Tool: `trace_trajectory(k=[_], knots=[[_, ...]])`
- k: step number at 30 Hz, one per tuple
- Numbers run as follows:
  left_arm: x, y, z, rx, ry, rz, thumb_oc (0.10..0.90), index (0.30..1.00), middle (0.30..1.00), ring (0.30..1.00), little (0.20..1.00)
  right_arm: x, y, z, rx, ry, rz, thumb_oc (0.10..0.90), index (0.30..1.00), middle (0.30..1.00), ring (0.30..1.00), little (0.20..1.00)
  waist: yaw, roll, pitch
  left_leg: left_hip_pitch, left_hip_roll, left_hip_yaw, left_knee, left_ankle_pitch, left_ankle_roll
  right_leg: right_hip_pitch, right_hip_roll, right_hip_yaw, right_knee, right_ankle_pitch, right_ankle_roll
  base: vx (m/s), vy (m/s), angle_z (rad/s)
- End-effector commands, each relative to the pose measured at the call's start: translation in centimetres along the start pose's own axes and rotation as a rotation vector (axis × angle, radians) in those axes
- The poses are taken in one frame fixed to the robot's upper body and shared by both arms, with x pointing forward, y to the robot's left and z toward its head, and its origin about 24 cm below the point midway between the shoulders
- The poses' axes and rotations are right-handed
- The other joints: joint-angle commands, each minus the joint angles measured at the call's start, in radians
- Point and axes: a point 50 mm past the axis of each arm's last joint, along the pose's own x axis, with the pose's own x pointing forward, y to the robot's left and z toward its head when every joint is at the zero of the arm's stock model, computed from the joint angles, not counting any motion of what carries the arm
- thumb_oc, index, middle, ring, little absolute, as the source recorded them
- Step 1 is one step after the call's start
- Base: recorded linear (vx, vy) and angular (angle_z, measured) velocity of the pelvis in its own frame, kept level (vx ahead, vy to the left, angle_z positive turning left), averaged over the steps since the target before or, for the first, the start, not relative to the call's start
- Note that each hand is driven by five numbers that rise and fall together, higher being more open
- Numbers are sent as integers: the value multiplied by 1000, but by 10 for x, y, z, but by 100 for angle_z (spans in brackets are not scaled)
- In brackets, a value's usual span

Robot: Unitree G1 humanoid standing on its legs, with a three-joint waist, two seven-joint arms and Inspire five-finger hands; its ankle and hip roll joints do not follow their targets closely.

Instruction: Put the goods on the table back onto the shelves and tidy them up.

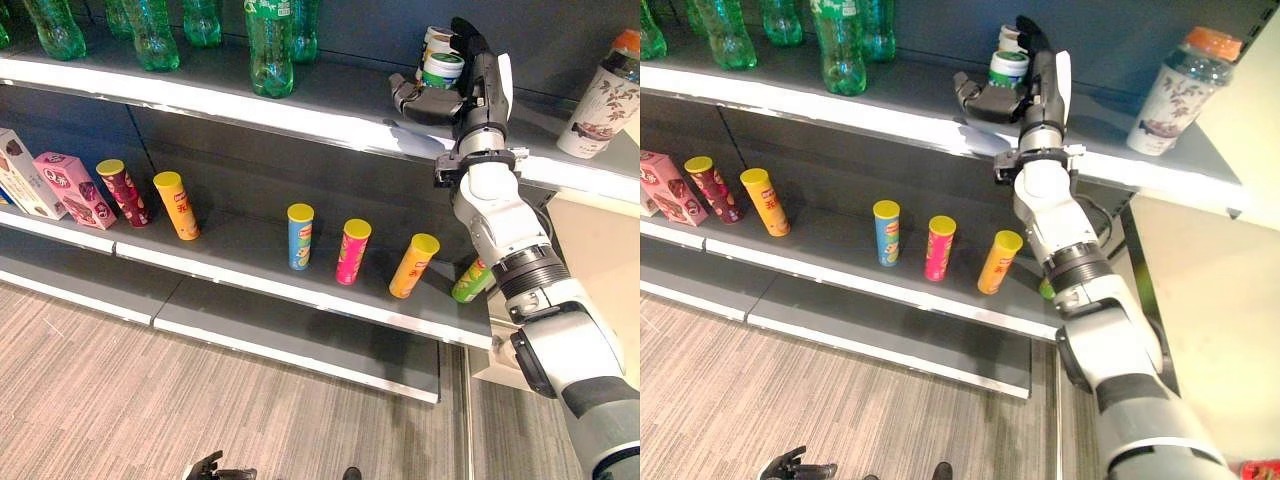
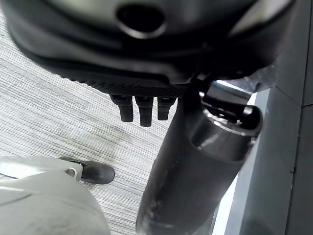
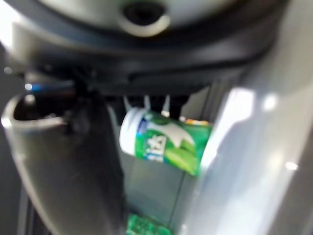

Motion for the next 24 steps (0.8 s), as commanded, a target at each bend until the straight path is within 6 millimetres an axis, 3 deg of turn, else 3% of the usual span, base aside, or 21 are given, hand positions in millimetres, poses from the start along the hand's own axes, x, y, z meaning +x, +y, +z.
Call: trace_trajectory(k=[1,4,9,13,17,18,24], knots=[[5,17,16,58,-34,67,800,900,900,900,900,6,-2,61,-38,-272,-21,800,900,900,900,900,6,-73,-26,-37,26,60,1,-41,-69,118,-137,-18,19,-113,161,0,0,0],[5,18,16,61,-35,68,800,900,900,900,900,5,-7,71,-80,-323,-39,800,900,900,900,900,3,-73,-27,-38,25,61,1,-42,-68,117,-137,-15,20,-113,162,0,0,0],[6,19,23,69,-60,75,800,900,900,900,900,-1,-24,111,-166,-515,-112,800,900,900,900,900,-8,-69,-33,-36,27,65,1,-46,-67,114,-137,-11,17,-113,164,0,0,0],[6,20,24,71,-63,75,800,900,900,900,900,-3,-31,123,-170,-566,-139,800,900,900,900,900,-11,-70,-36,-33,28,68,1,-47,-67,114,-136,-7,16,-113,164,0,0,0],[5,22,24,81,-66,68,800,900,900,900,900,-14,-47,143,-170,-669,-152,800,900,900,900,900,-22,-69,-42,-31,29,70,1,-49,-67,112,-136,-1,15,-111,167,-2,8,-2],[5,23,26,91,-77,62,800,900,900,900,900,-23,-62,161,-215,-756,-152,800,900,900,900,900,-37,-70,-48,-28,29,76,1,-52,-67,111,-136,3,15,-108,169,-10,31,-6],[5,23,31,102,-106,41,800,900,900,900,900,-36,-80,174,-259,-820,-79,800,900,900,900,900,-63,-75,-54,-25,30,90,1,-56,-68,103,-135,18,17,-101,174,-10,21,-8]])
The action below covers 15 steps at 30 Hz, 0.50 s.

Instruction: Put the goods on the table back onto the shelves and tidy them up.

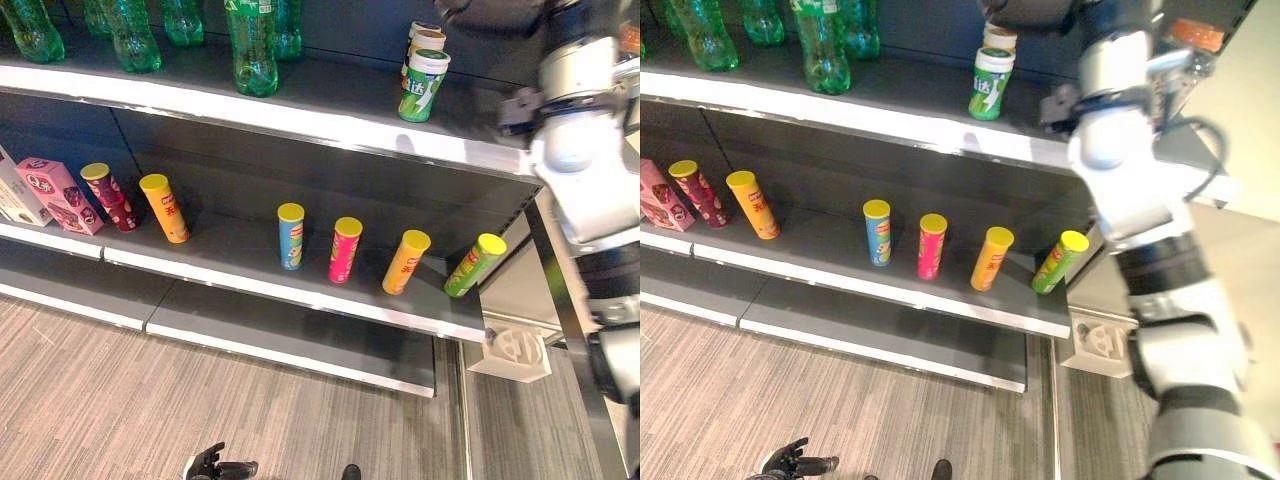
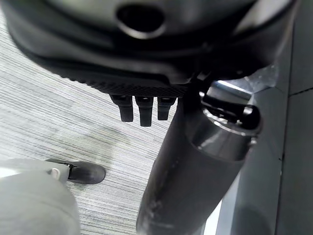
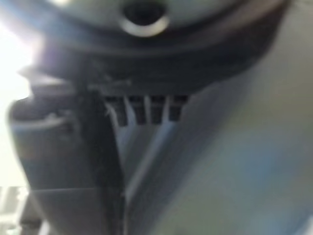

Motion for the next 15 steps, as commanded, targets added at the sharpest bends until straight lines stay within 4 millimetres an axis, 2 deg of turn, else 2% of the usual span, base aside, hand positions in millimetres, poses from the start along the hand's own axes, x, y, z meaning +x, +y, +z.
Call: trace_trajectory(k=[1,4,5,6,7,10,12,13,14,15], knots=[[4,24,20,73,-73,39,800,900,900,900,900,18,-33,37,70,-190,-36,800,900,900,900,900,-18,-76,-54,-31,31,68,3,-57,-68,102,-136,-1,17,-102,174,-24,37,-19],[3,24,25,82,-114,-11,800,900,900,900,900,0,-49,31,213,-143,184,800,900,900,900,900,-67,-91,-55,-27,36,113,3,-59,-68,71,-135,43,20,-78,191,-54,63,-22],[3,24,25,84,-115,-11,800,900,900,900,900,0,-50,31,214,-143,185,800,900,900,900,900,-62,-91,-56,-27,37,116,3,-60,-68,69,-134,46,21,-77,191,-78,95,-86],[3,26,29,97,-145,-34,800,900,900,900,900,-6,-67,26,235,-94,244,800,900,900,900,900,-97,-95,-51,-30,40,147,3,-58,-67,43,-133,84,25,-59,203,-43,64,-82],[3,26,29,100,-146,-35,800,900,900,900,900,-6,-68,25,235,-93,244,800,900,900,900,900,-93,-96,-51,-30,41,149,3,-58,-67,42,-133,86,25,-59,203,-63,94,-81],[1,26,31,93,-166,-51,800,900,900,900,900,-18,-88,18,232,-47,241,800,900,900,900,900,-137,-96,-45,-27,47,185,3,-61,-65,18,-127,127,30,-42,216,-39,50,-52],[1,30,36,82,-189,-47,800,900,900,900,900,-31,-102,11,237,-25,182,800,900,900,900,900,-163,-103,-35,-27,57,216,3,-61,-62,-9,-118,159,35,-23,226,-50,15,-44],[1,32,37,92,-191,-44,800,900,900,900,900,-35,-104,10,234,-19,174,800,900,900,900,900,-152,-110,-36,-28,58,219,3,-62,-62,-12,-117,162,36,-23,225,-54,1,-49],[0,33,38,72,-205,-45,800,900,900,900,900,-48,-113,6,238,-9,120,800,900,900,900,900,-182,-101,-24,-27,70,252,3,-62,-58,-31,-106,180,49,-8,234,-43,2,-54],[0,35,39,82,-208,-43,800,900,900,900,900,-52,-115,5,234,-4,112,800,900,900,900,900,-171,-108,-26,-32,69,256,3,-57,-58,-39,-107,184,50,-4,234,-94,-22,-82]])
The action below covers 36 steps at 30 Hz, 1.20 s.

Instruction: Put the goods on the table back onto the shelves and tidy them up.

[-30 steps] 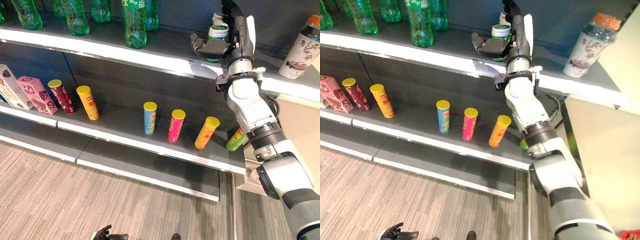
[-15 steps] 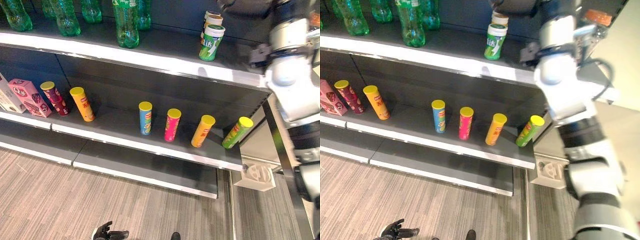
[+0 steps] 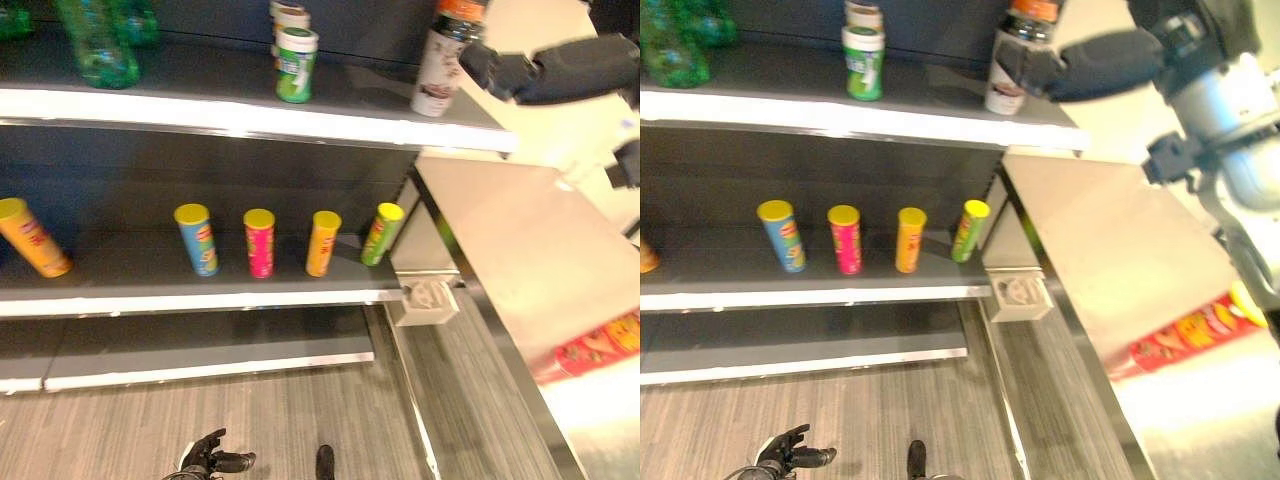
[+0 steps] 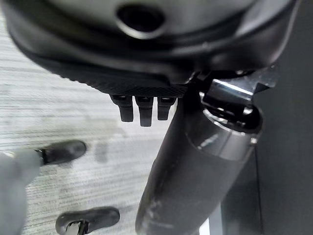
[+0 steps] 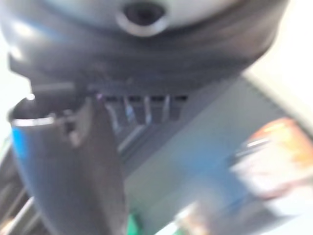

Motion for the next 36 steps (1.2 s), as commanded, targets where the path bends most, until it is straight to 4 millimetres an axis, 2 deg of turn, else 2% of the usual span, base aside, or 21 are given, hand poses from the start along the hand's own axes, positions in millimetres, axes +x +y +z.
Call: trace_trajectory(k=[1,4,5,6,7,8,9,11,13,14,15,17,22,24,29,30,33,34,36], knots=[[0,27,23,44,-115,31,800,900,900,900,900,-11,-39,28,31,-195,-264,800,900,900,900,900,4,-7,-10,-30,83,38,3,-44,-65,30,-125,31,105,-35,108,-114,-45,-86],[-2,33,24,57,-116,37,800,900,900,900,900,-34,-45,21,9,-163,-346,800,900,900,900,900,1,18,8,-37,113,96,7,-29,-66,27,-183,-71,153,-45,108,-95,-11,-73],[-2,34,24,62,-117,36,800,900,900,900,900,-36,-46,21,7,-160,-349,800,900,900,900,900,7,16,8,-36,113,97,7,-30,-66,26,-184,-70,154,-46,108,-48,2,-74],[-2,36,24,61,-117,43,800,900,900,900,900,-38,-47,20,1,-156,-367,800,900,900,900,900,10,24,9,-36,119,116,8,-29,-64,31,-207,-97,165,-45,106,-57,-26,-84],[-3,36,24,56,-118,45,800,900,900,900,900,-41,-48,17,1,-143,-384,800,900,900,900,900,12,29,9,-39,123,131,10,-28,-62,34,-228,-118,175,-38,105,-107,-96,-97],[-3,38,26,44,-128,49,800,900,900,900,900,-44,-50,13,8,-133,-410,800,900,900,900,900,21,30,6,-43,130,153,14,-23,-64,44,-263,-151,180,-4,108,-90,-151,-89],[-3,38,27,43,-132,47,800,900,900,900,900,-48,-53,11,5,-120,-428,800,900,900,900,900,22,26,1,-47,131,157,14,-22,-68,50,-270,-152,171,18,108,-41,-182,-87],[-3,38,27,49,-132,47,800,900,900,900,900,-54,-58,10,-1,-110,-459,800,900,900,900,900,19,21,-5,-49,133,158,13,-23,-72,58,-266,-139,159,30,108,18,-114,-54],[-3,39,30,50,-139,44,800,900,900,900,900,-59,-63,5,23,-77,-486,800,900,900,900,900,24,1,-24,-44,132,178,16,-20,-89,92,-245,-147,69,2,108,34,-140,-10],[-3,39,30,51,-139,44,800,900,900,900,900,-59,-64,4,24,-77,-486,800,900,900,900,900,25,0,-24,-42,133,178,15,-21,-90,94,-244,-147,65,3,108,51,-234,-6],[-3,39,31,42,-144,44,800,900,900,900,900,-64,-63,-2,68,-51,-482,800,900,900,900,900,27,-8,-30,-43,154,184,14,-9,-109,108,-210,-143,15,-41,108,44,-205,-16],[-3,36,31,31,-149,34,800,900,900,900,900,-67,-64,-5,95,-38,-476,800,900,900,900,900,24,-6,-38,-42,168,177,11,2,-120,112,-189,-140,13,-71,108,55,-165,-39],[-1,24,34,51,-153,-8,800,900,900,900,900,-69,-62,-3,166,-61,-447,800,900,900,900,900,6,5,-41,-45,187,157,3,23,-136,126,-168,-149,13,-99,98,27,-88,-1],[-1,18,31,52,-141,-28,800,900,900,900,900,-73,-59,-3,195,-68,-439,800,900,900,900,900,-12,21,-48,-42,201,154,3,23,-149,137,-154,-160,13,-118,91,42,-76,20],[-2,20,23,61,-120,-33,800,900,900,900,900,-71,-47,1,281,-123,-378,800,900,900,900,900,-21,38,-39,-16,219,165,29,32,-160,148,-131,-140,13,-137,69,29,-51,9],[-3,21,24,67,-124,-33,800,900,900,900,900,-70,-43,0,302,-128,-362,800,900,900,900,900,-16,34,-29,-27,225,136,66,23,-167,151,-129,-128,13,-140,67,-40,-57,-10],[-3,24,33,58,-167,-37,800,900,900,900,900,-64,-29,-6,363,-115,-289,800,900,900,900,900,8,21,3,-89,221,-54,141,-24,-182,137,-128,-95,13,-137,62,-123,2,-28],[-3,23,36,58,-175,-44,800,900,900,900,900,-65,-26,-7,369,-108,-273,800,900,900,900,900,5,25,-1,-90,220,-79,119,-26,-178,130,-130,-95,13,-133,63,-79,78,-64],[-3,21,35,72,-169,-63,800,900,900,900,900,-69,-20,-13,381,-77,-253,800,900,900,900,900,-4,48,-14,-53,217,-51,40,-13,-168,124,-135,-100,13,-127,70,-12,166,-34]])
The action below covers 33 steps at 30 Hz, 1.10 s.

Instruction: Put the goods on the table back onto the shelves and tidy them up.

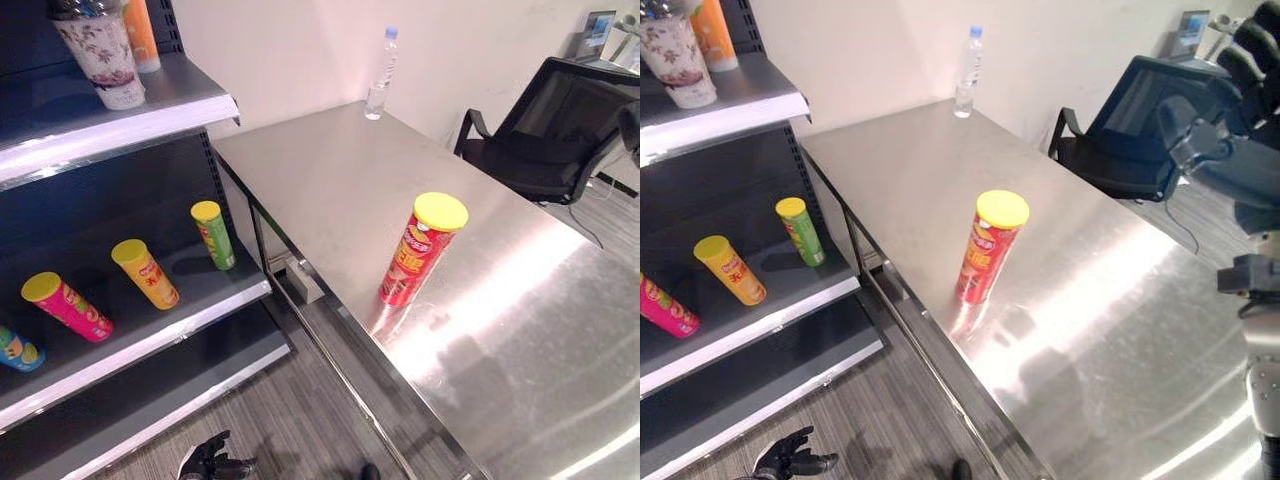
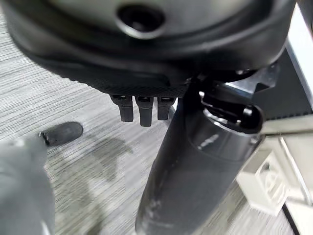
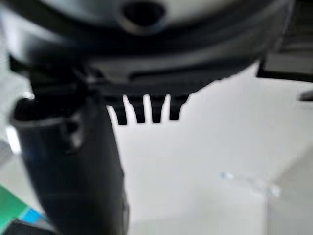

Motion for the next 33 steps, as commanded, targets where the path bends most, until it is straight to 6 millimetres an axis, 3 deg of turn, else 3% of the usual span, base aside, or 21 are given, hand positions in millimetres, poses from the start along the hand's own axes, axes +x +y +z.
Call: trace_trajectory(k=[1,8,13,26,33], knots=[[5,17,37,57,-136,1,800,900,900,900,900,8,5,36,44,-232,40,800,900,900,900,900,-5,-44,-25,28,-7,51,-46,-104,-26,12,-36,8,6,-67,113,6,142,12],[5,22,34,62,-120,13,800,900,900,900,900,9,31,9,62,-107,183,800,900,900,900,900,5,-40,-38,54,-64,99,-64,-122,3,-31,-71,56,6,-25,135,-30,135,-18],[5,18,33,59,-125,7,800,900,900,900,900,13,42,5,-13,-60,266,800,900,900,900,900,19,-45,-32,54,-86,98,-64,-128,19,-44,-86,80,6,-14,141,-22,55,-12],[4,12,26,46,-111,-8,800,900,900,900,900,19,44,6,-128,-45,291,800,900,900,900,900,32,-44,-28,52,-100,87,-64,-130,26,-44,-99,81,6,-12,144,3,4,0],[3,7,16,28,-80,-6,800,900,900,900,900,21,47,7,-198,-20,343,800,900,900,900,900,53,-45,-32,43,-98,44,-64,-123,22,-14,-104,61,6,-35,137,30,-25,5]])
